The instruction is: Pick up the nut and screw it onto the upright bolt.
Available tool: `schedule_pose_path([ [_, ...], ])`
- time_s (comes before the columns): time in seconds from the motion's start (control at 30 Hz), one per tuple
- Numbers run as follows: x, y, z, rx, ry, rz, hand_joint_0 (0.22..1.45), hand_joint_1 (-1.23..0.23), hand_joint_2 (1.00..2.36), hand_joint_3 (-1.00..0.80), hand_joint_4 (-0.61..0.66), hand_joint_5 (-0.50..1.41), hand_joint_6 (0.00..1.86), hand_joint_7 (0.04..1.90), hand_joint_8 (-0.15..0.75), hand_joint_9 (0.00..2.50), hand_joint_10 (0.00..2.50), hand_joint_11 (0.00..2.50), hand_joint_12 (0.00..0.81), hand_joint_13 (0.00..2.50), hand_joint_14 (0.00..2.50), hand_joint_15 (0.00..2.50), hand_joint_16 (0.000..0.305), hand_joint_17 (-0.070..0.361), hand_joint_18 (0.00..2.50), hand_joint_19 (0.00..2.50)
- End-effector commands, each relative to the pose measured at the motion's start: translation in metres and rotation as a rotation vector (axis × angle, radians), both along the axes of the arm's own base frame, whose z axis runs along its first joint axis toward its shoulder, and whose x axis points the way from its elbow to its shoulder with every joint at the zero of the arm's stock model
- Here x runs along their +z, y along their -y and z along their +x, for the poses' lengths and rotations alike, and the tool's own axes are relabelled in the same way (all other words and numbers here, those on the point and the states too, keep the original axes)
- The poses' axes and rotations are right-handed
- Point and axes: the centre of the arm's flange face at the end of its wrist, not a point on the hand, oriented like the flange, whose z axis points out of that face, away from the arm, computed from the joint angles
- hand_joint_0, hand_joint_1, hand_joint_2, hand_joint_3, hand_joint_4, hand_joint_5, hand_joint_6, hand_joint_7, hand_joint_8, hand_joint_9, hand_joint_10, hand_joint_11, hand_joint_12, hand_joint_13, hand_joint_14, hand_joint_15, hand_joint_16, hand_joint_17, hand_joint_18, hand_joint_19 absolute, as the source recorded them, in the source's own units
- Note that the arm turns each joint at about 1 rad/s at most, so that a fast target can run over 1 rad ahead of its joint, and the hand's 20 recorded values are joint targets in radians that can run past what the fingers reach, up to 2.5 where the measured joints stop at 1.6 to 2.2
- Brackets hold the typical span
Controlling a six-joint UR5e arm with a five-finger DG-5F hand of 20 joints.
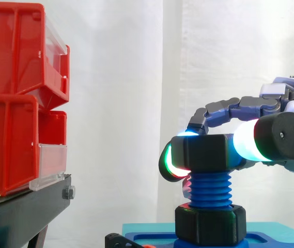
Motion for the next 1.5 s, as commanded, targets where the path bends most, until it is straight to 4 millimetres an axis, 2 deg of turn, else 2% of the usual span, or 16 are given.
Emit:
schedule_pose_path([
  [0.0, 0.000, -0.002, 0.000, 0.001, -0.001, 0.000, 0.66, -0.75, 1.01, -0.35, 0.10, -0.16, 0.75, 1.06, 0.300, 0.95, 0.01, 0.36, 0.337, 0.83, 0.01, 0.22, 0.040, 0.090, 0.63, 0.34],
  [1.47, -0.008, 0.006, -0.005, -0.008, -0.053, -0.004, 0.66, -0.75, 1.01, -0.35, 0.10, -0.16, 0.74, 1.08, 0.302, 0.95, 0.01, 0.36, 0.338, 0.84, 0.01, 0.22, 0.040, 0.090, 0.63, 0.35],
])
